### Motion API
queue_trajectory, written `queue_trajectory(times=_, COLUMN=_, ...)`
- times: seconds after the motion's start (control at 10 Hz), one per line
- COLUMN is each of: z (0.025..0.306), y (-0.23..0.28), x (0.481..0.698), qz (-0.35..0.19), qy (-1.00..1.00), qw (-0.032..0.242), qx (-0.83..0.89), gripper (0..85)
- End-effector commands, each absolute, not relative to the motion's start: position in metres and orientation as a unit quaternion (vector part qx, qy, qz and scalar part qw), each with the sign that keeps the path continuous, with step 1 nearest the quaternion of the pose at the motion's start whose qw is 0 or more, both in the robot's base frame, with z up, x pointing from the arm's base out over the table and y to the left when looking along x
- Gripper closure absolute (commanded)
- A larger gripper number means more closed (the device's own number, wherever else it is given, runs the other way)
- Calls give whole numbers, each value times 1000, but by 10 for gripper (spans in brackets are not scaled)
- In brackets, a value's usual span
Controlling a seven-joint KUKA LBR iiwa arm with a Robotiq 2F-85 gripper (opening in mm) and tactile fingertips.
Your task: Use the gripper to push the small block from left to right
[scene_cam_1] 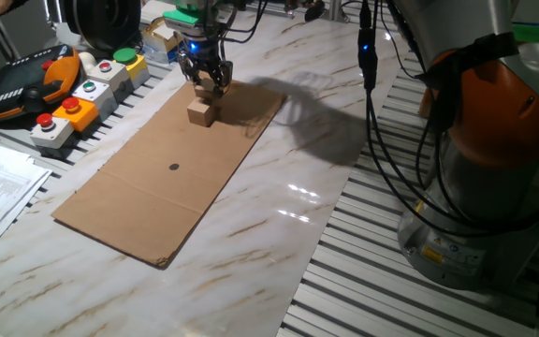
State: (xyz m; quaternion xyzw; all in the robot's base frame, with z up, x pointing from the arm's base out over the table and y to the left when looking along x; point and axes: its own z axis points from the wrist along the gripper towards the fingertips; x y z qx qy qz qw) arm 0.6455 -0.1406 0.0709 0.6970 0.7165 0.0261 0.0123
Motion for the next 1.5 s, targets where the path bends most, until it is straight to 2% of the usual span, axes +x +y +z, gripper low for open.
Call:
queue_trajectory(times=0.0, z=71, y=-141, x=645, qz=27, qy=720, qw=10, qx=693, gripper=843)
queue_trajectory(times=0.8, z=66, y=-138, x=645, qz=25, qy=723, qw=-26, qx=690, gripper=843)
queue_trajectory(times=1.4, z=63, y=-127, x=647, qz=29, qy=724, qw=-33, qx=688, gripper=843)
